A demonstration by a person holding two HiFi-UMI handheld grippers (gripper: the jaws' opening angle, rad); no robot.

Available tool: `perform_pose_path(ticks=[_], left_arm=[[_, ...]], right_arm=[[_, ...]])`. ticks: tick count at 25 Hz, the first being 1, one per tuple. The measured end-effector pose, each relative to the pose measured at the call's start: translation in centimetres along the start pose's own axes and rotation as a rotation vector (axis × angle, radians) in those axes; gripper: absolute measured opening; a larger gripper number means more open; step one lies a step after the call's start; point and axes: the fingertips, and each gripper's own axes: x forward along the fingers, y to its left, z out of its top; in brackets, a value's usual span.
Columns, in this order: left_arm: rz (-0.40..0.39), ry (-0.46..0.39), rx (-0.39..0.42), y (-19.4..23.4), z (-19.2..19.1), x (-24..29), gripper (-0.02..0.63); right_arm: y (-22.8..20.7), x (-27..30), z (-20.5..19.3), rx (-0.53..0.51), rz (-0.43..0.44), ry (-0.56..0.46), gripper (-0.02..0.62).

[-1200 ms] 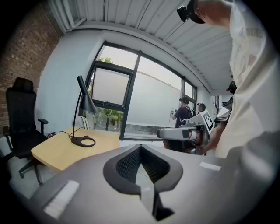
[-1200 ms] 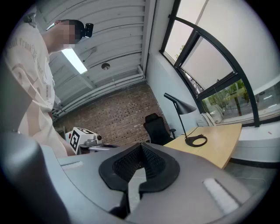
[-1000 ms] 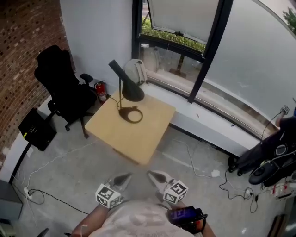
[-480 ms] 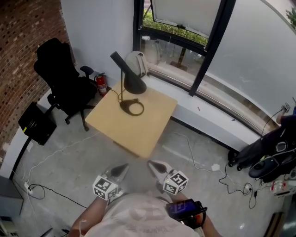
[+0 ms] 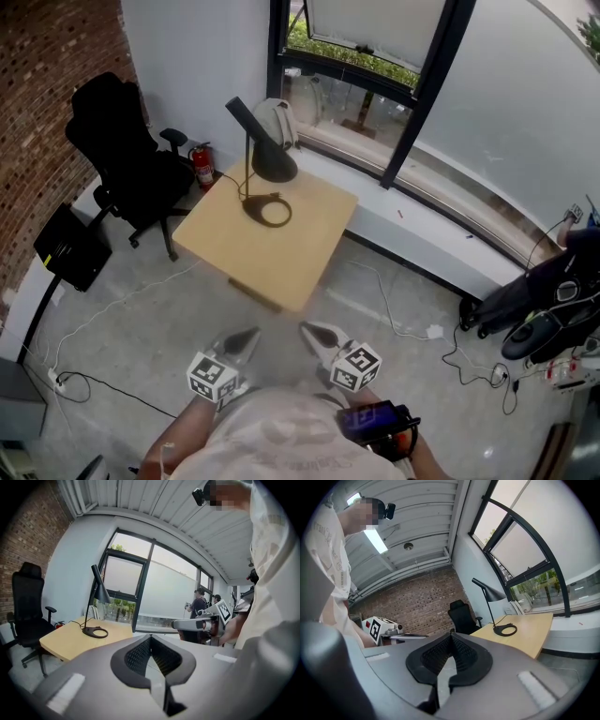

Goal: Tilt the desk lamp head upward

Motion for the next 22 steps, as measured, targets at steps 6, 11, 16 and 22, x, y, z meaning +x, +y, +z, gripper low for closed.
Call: perform_pose_path(ticks=[6, 11, 16, 22], left_arm=[[-0.009, -0.005, -0.011, 0.1, -0.7, -1.6, 0.002], [0.0, -0.003, -0.02, 1.0, -1.4, -3.3, 0.002], [0.011, -0.015, -0.027, 2.2, -1.6, -4.8, 0.002], [0.026, -0.027, -0.03, 4.0, -1.7, -6.6, 0.002]], right_arm=[[1.1, 0.0, -0.9, 0.0, -0.024, 0.011, 0.014], [3.4, 1.2, -1.8, -0.033, 0.002, 0.051, 0.014], [4.8, 2.7, -2.6, -0.031, 0.009, 0.062, 0.014], [5.7, 4.5, -3.0, -0.026, 0.003, 0.07, 0.014]])
